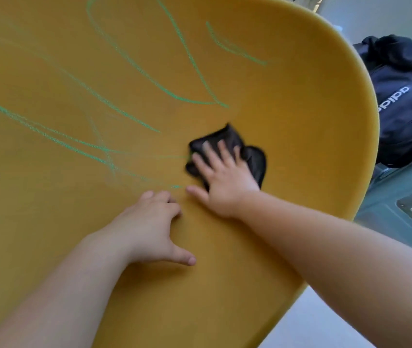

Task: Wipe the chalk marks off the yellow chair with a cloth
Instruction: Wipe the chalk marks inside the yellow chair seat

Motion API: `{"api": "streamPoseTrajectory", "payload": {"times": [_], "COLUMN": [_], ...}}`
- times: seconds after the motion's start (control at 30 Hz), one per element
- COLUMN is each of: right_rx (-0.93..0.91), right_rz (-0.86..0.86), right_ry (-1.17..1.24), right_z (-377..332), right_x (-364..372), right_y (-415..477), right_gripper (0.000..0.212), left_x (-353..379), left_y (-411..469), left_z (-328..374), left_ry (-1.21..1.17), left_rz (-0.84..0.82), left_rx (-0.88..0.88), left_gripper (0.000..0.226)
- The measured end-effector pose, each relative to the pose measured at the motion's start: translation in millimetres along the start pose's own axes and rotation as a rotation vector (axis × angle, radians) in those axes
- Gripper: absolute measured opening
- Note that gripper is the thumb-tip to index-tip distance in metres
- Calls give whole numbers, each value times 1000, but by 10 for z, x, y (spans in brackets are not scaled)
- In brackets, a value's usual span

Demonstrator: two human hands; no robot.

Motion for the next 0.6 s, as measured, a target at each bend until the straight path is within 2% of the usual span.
{"api": "streamPoseTrajectory", "payload": {"times": [0.07,0.13,0.17,0.27,0.33,0.43,0.5,0.6], "right_rx": [-187,-234,-183,158,310,410,333,12], "right_rz": [-78,-64,-18,136,174,183,102,-85], "right_ry": [-9,-124,-213,-405,-353,-93,22,64], "right_z": [-55,317,588,1279,1286,797,321,-159], "right_x": [106,20,-83,-530,-624,-371,-167,69], "right_y": [-289,-408,-358,-88,21,101,77,-230], "right_gripper": [81,77,78,81,79,85,87,82], "left_x": [-21,-27,-25,-8,15,29,34,51], "left_y": [-18,-40,-42,-12,13,30,30,37], "left_z": [-5,-9,-14,-24,-32,-54,-88,-170], "left_ry": [11,10,0,-45,-85,-121,-142,-194], "left_rz": [-15,-34,-37,-21,-9,15,68,148], "left_rx": [-8,-18,-19,-17,-18,-9,-2,26], "left_gripper": [104,102,102,99,95,87,76,61]}}
Point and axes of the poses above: each hand's wrist, its own y-axis towards the middle knuckle, its own x-axis out of the palm, z = x × y, the point moved 1 cm from there along y, towards the middle knuckle, and after that the axes turned 9 degrees about -z, right-handed, at the moved point
